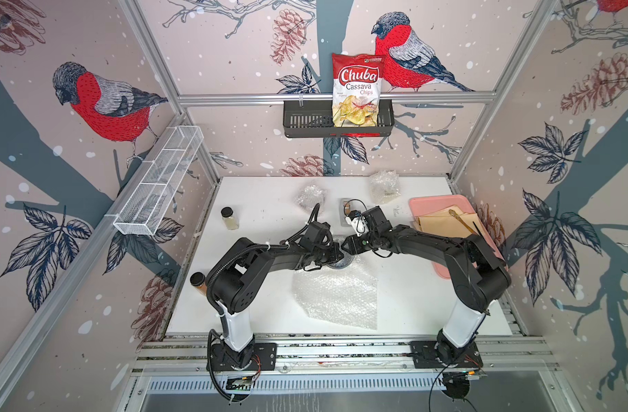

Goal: Wrap bowls in bubble wrap
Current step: Wrap the bowl in bubble wrap.

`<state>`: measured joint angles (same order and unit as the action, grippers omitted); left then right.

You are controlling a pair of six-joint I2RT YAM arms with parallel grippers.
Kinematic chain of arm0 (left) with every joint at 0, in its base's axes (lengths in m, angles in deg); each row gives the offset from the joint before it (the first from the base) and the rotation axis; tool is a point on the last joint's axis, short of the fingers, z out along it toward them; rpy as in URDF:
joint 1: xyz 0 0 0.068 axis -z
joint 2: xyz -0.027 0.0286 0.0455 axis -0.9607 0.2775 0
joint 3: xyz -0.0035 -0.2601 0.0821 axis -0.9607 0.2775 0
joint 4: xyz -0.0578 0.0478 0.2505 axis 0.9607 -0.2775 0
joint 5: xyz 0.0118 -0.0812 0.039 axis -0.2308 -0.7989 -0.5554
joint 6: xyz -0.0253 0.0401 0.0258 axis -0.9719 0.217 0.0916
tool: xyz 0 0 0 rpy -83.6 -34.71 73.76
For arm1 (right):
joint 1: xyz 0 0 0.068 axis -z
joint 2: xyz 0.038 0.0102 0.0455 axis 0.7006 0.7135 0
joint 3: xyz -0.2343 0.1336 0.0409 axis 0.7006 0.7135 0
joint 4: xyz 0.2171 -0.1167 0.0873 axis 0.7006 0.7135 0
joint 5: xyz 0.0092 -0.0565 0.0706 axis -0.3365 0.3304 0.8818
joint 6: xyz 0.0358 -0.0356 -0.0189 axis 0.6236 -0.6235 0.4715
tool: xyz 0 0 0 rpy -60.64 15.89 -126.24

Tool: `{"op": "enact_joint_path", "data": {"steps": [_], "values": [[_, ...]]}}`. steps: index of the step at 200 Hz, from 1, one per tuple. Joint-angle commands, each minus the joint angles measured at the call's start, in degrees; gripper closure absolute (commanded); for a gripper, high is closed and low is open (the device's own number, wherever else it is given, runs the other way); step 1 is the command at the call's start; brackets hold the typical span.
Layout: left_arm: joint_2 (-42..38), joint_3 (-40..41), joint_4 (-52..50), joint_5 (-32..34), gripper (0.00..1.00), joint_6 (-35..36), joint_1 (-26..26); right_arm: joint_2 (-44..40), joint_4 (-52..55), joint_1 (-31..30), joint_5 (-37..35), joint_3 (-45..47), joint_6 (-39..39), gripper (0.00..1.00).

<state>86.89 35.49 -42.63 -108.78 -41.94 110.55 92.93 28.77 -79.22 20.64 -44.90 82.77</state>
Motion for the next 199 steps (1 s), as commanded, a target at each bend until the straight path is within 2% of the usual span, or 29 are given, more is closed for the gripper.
{"op": "enact_joint_path", "data": {"steps": [1, 44, 94, 117, 152, 174, 199], "values": [[-0.3, -0.4, -2.8, 1.9, 1.0, 1.4, 0.2, -1.0, -0.4, 0.5, 3.5, 0.0, -0.4, 0.39], [-0.7, -0.7, -3.5, 2.1, 1.0, 1.5, 0.2, 2.3, 0.2, 0.2, 4.6, -3.9, -0.5, 0.26], [-1.2, -0.6, -3.4, 2.4, 1.0, 1.4, 0.3, 8.3, 2.1, -2.3, 1.9, -8.3, -0.5, 0.27], [-1.4, -0.6, -3.5, 2.8, 1.0, 1.5, 0.3, 10.8, 4.6, -3.5, -0.6, -9.6, -1.6, 0.34], [-1.9, -0.9, -4.4, 4.0, 1.0, 1.6, 0.3, 11.9, 6.1, -3.8, -4.3, -8.7, -2.1, 0.51], [-2.4, -1.3, -5.1, 5.0, 0.94, 1.8, 0.3, 11.6, 5.7, -3.2, -4.5, -7.5, -1.9, 0.63], [-2.8, -1.5, -5.7, 5.7, 0.89, 2.0, 0.3, 10.8, 4.5, -2.9, -4.8, -6.6, -1.5, 0.69]]}}
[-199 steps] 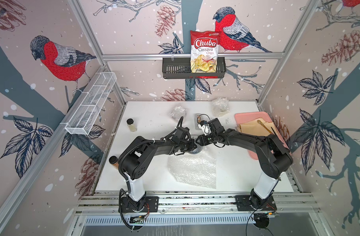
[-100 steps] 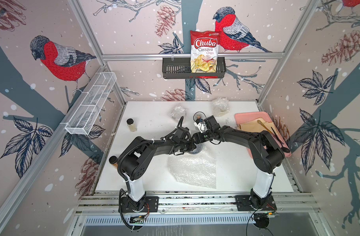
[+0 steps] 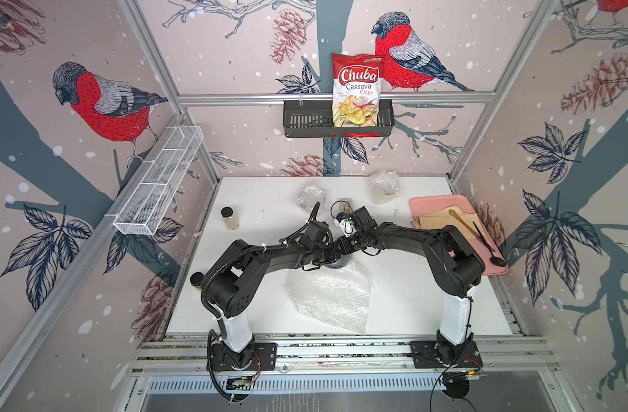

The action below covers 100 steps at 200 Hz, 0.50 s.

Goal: Wrap bowls in bubble wrap
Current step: Wrap the bowl in bubble wrap.

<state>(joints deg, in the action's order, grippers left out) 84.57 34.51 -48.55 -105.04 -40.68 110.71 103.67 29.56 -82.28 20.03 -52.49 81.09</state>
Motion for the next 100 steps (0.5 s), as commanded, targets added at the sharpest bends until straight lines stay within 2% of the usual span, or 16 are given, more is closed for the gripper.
{"op": "enact_joint_path", "data": {"steps": [1, 65, 100], "values": [[-0.5, -0.5, 0.2, 1.9, 0.88, 0.8, 0.1, 0.0, 3.7, 0.2, -4.2, 1.1, 0.2, 0.69], [-5.6, 0.9, -1.2, 7.0, 0.67, 0.7, 0.1, -3.3, -0.2, 0.8, -7.2, 4.1, 1.8, 0.77], [-10.8, 2.2, -2.1, 11.5, 0.64, 0.9, 0.1, -4.5, -1.9, 1.1, -8.3, 5.6, 2.1, 0.78]]}}
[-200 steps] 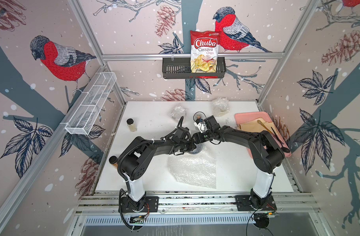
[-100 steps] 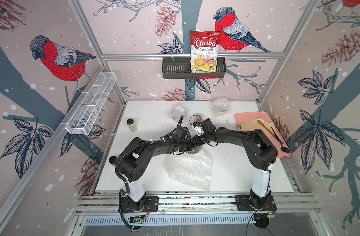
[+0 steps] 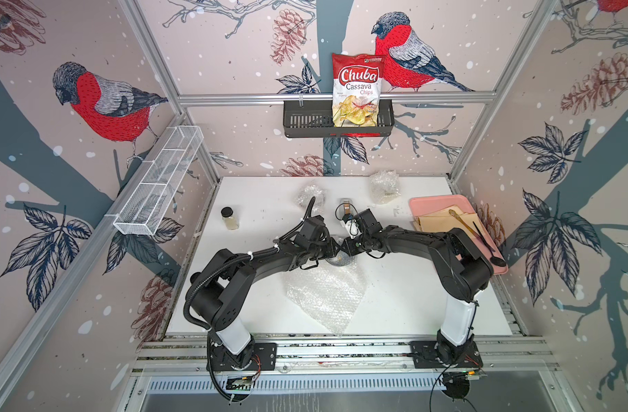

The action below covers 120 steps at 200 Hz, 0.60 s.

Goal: Wrap bowls in bubble wrap
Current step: Wrap the bowl in bubble wrap.

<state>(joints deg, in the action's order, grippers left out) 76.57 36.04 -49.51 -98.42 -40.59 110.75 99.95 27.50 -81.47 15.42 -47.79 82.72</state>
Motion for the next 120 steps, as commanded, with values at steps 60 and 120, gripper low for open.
{"op": "enact_joint_path", "data": {"steps": [60, 120], "values": [[-10.9, 5.3, -2.1, 10.8, 0.62, 0.6, -2.1, -2.0, -2.2, 0.7, -4.2, 2.7, 1.1, 0.79], [-7.1, 3.7, -0.5, 5.8, 0.6, 1.7, -3.2, -2.9, -3.1, 0.6, -3.0, 3.2, 0.9, 0.79]]}}
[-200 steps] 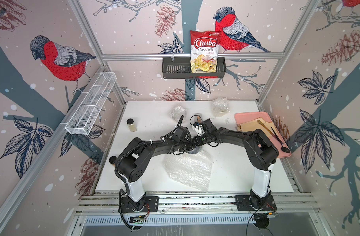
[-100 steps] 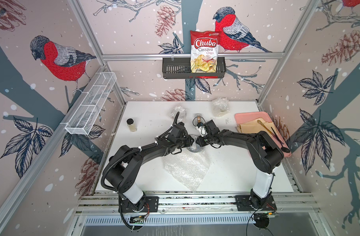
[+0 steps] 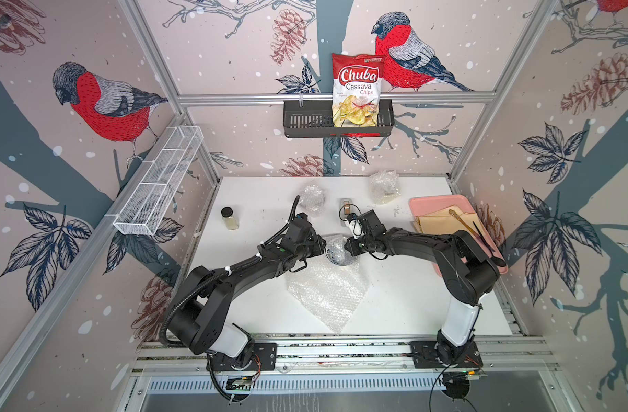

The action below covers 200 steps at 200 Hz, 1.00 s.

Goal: Wrap bowls in bubble wrap
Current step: Wrap the bowl in bubble wrap.

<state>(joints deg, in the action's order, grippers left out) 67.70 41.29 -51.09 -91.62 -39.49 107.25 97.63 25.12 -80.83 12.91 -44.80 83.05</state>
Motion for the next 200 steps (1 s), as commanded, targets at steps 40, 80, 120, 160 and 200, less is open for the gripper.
{"op": "enact_joint_path", "data": {"steps": [40, 80, 120, 160, 200], "values": [[6.9, -3.9, 0.3, -1.3, 0.59, 0.7, 1.1, -1.1, -1.2, 0.0, 0.4, 0.7, 0.8, 0.78], [10.1, -4.9, -0.6, 1.1, 0.59, 0.2, 1.9, -1.8, -1.8, -0.2, 1.0, 1.0, 0.8, 0.78], [9.7, -4.8, -0.8, 2.5, 0.57, 0.3, 2.1, -2.5, -2.1, -0.1, 2.3, 1.5, 0.6, 0.69], [10.8, -6.7, -2.9, 4.0, 0.58, 1.8, 3.5, -5.3, -3.8, 1.3, 6.3, 3.0, 2.1, 0.5], [12.0, -8.0, -3.5, 4.3, 0.58, 2.2, 4.2, -6.9, -4.2, 2.7, 9.0, 3.8, 3.3, 0.45]]}}
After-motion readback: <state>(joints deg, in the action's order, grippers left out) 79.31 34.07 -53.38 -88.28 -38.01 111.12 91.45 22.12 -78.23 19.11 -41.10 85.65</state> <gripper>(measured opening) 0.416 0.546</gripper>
